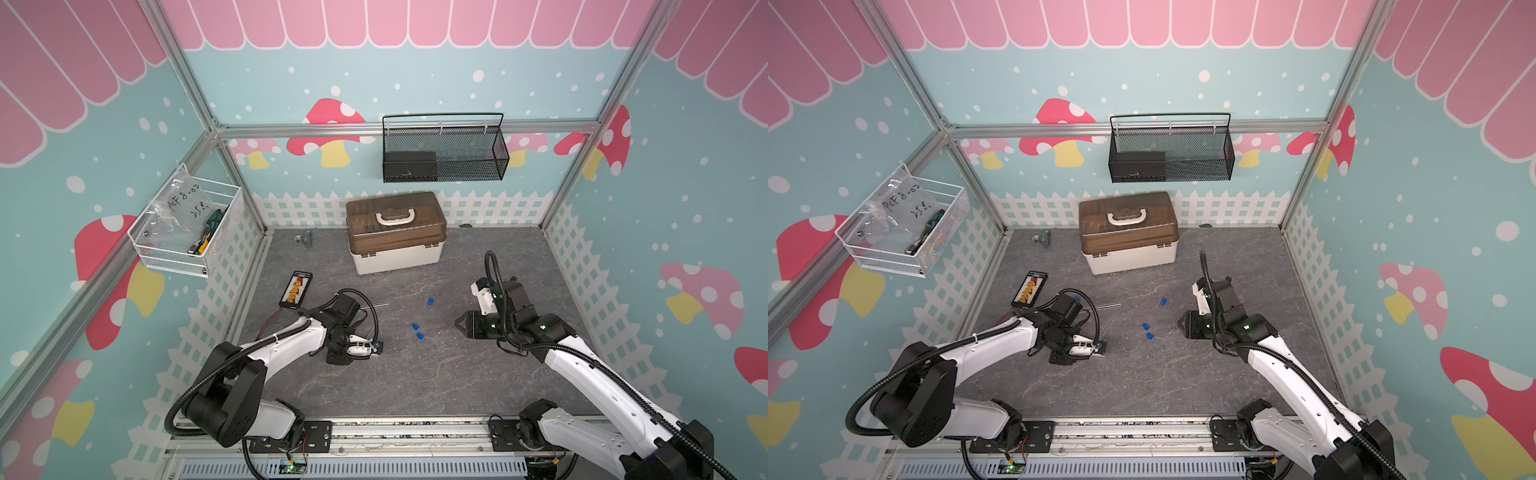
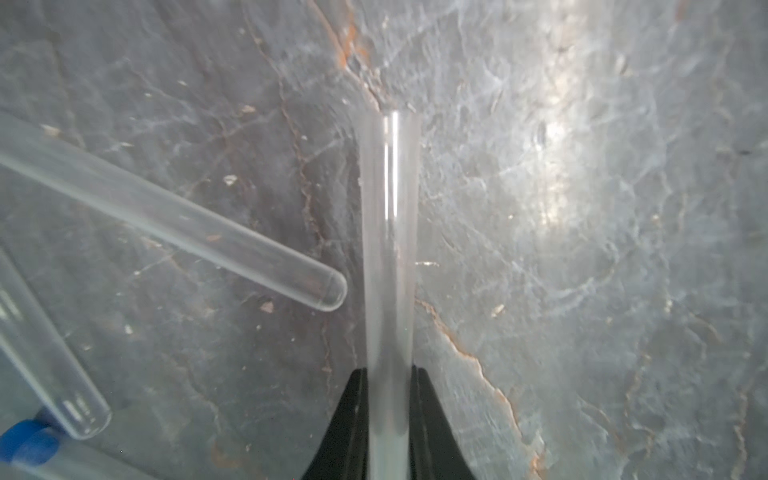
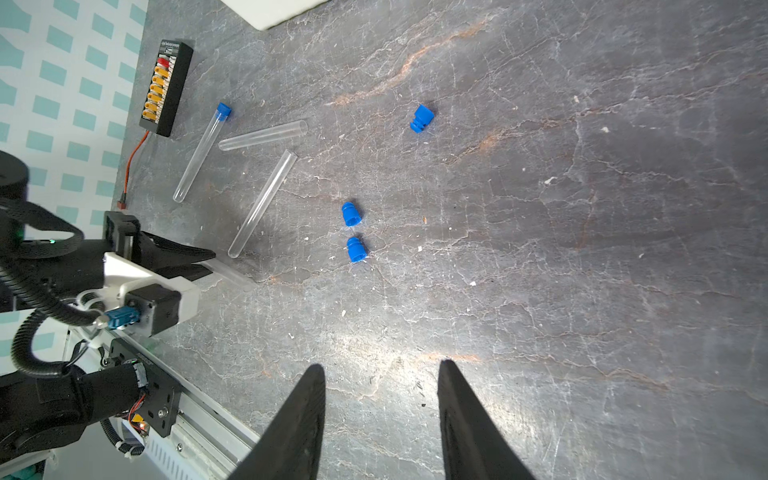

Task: Insert stoppers into test tubes
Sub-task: Pick up the test tube at the center of the board.

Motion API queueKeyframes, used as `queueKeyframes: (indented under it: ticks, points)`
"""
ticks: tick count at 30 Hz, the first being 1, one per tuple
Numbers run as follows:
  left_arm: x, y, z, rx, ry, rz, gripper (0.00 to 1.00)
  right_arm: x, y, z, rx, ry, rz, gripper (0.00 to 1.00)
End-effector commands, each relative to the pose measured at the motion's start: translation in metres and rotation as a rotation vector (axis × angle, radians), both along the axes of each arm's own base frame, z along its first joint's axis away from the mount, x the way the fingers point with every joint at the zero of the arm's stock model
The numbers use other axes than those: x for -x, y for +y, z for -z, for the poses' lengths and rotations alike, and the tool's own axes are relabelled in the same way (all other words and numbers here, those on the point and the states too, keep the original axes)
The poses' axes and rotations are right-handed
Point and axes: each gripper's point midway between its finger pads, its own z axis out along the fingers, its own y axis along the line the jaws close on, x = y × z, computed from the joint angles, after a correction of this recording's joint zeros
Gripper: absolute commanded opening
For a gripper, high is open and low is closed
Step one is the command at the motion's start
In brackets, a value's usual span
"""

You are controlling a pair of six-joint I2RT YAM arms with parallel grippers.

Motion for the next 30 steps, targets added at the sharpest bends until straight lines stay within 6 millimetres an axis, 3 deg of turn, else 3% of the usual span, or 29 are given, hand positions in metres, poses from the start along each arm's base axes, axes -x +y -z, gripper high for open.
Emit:
queueKeyframes:
  ticks: [1,7,16,24,30]
  points:
    - [0.007,-0.004,-0.019,0.049,-0.010,-0.028,0.18,0.004,-0.003,0.000,0.007,0.007,-0.007,0.43]
    - [0.013,-0.022,-0.061,0.241,-0.071,-0.082,0.17,0.010,0.016,-0.011,-0.081,0.031,-0.080,0.40]
    - [-0.021,-0.082,-0.128,0.695,-0.215,-0.144,0.14,0.018,0.071,-0.048,-0.286,0.071,-0.245,0.44]
    - [-0.031,-0.102,-0.133,0.796,-0.198,-0.107,0.14,0.017,0.124,-0.072,-0.325,0.071,-0.345,0.53]
    - [-0.031,-0.105,-0.126,0.802,-0.174,-0.102,0.13,0.001,0.134,-0.062,-0.288,0.086,-0.296,0.53]
